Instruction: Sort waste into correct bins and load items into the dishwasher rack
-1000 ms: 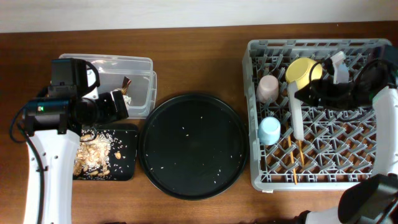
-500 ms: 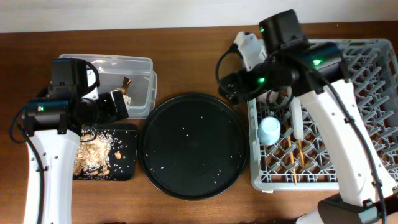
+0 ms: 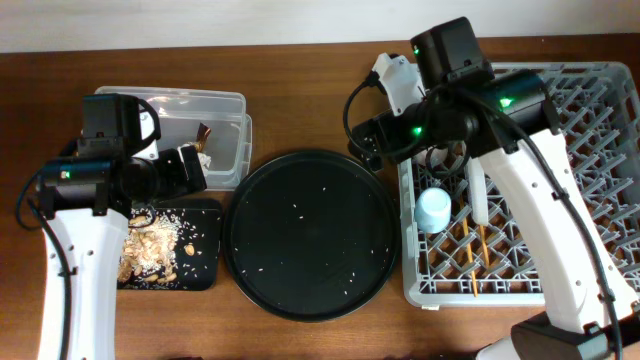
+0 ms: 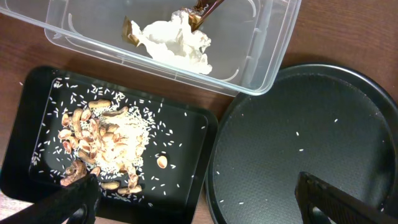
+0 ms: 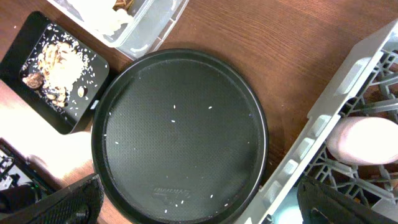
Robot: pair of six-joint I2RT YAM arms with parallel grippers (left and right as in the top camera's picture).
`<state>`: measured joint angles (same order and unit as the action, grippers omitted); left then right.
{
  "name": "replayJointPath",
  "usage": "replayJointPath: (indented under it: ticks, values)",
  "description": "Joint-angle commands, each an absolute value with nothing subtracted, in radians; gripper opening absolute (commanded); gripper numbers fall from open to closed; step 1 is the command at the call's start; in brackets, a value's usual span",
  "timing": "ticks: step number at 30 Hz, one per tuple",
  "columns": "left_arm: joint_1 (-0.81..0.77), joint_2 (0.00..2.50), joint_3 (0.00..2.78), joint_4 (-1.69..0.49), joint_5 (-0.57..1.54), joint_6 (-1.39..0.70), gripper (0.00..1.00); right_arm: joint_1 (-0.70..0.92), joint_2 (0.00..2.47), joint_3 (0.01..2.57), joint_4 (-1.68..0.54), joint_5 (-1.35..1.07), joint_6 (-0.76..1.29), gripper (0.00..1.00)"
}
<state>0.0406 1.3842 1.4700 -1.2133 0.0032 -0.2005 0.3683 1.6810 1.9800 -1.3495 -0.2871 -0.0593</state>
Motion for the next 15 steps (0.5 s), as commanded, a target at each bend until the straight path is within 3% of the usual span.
replayJointPath:
  ticks: [1,10,15]
  values:
    - [0.042,1.382,1.474,-1.212,0.007,-0.192,0.99,0.373,1.546,1.99,-1.346,-0.276,-0.058,0.98]
    - [0.042,1.382,1.474,-1.212,0.007,-0.192,0.99,0.337,0.924,1.915,-1.332,-0.162,-0.099,0.98]
    - [0.042,1.382,1.474,-1.212,0.007,-0.192,0.99,0.177,0.442,1.399,-1.205,-0.164,-0.096,0.98]
